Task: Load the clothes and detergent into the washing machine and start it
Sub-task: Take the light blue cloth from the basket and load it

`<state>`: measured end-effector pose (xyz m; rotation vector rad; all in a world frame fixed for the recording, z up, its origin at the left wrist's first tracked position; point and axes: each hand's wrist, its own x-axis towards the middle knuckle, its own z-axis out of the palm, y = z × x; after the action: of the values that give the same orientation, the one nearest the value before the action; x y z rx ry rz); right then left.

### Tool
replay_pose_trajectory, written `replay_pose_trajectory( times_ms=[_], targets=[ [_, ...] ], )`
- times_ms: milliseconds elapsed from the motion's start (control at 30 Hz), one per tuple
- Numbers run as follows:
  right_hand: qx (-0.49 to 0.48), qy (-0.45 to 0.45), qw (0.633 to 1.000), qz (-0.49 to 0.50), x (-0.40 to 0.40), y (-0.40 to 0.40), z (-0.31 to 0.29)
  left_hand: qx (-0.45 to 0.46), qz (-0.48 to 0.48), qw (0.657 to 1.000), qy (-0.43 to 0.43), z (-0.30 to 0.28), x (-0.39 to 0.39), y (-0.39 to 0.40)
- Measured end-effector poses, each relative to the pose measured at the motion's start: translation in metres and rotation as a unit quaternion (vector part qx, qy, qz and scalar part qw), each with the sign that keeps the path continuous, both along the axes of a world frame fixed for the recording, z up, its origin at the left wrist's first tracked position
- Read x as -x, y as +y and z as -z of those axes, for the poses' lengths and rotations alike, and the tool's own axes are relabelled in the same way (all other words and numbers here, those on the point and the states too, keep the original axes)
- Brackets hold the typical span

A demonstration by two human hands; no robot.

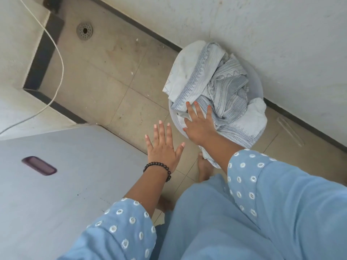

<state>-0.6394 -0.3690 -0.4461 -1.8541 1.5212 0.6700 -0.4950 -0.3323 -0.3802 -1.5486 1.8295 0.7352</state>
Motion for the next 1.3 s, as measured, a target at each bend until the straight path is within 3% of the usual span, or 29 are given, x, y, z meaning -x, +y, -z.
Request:
replay_pose_trajectory(
  times_ms=[200, 400, 500, 733, 867, 1033, 1200, 1300],
  targets=[
    [-0.018, 0.032, 0.999, -0.009, -0.003, -0.025, 0.016, -0.016, -0.015, 1.000, 0.003, 0.005, -0.014, 0.013],
    [-0.007, -0.090, 0.988, 0.126, -0.007, -0.039, -0.003, -0.001, -0.032, 0.999, 0.030, -0.010, -0.026, 0.005],
    [0.055, -0.168, 0.965, 0.195, -0.008, -0.037, -0.036, 0.009, -0.037, 0.998, 0.056, -0.028, -0.027, -0.005],
    [0.088, -0.266, 0.886, 0.369, -0.002, -0.004, -0.118, 0.023, -0.060, 0.992, 0.106, -0.078, -0.018, -0.021],
    [0.093, -0.325, 0.852, 0.400, 0.001, 0.010, -0.181, 0.025, -0.063, 0.983, 0.169, -0.113, -0.010, -0.020],
    [0.104, -0.379, 0.837, 0.381, 0.005, 0.022, -0.259, 0.067, -0.094, 0.951, 0.287, -0.170, 0.012, -0.012],
    [0.134, -0.406, 0.825, 0.369, 0.021, 0.030, -0.335, 0.171, -0.159, 0.895, 0.379, -0.230, 0.028, 0.000],
    [0.155, -0.430, 0.819, 0.346, 0.028, 0.037, -0.379, 0.211, -0.139, 0.866, 0.431, -0.258, 0.033, 0.003]
  ],
)
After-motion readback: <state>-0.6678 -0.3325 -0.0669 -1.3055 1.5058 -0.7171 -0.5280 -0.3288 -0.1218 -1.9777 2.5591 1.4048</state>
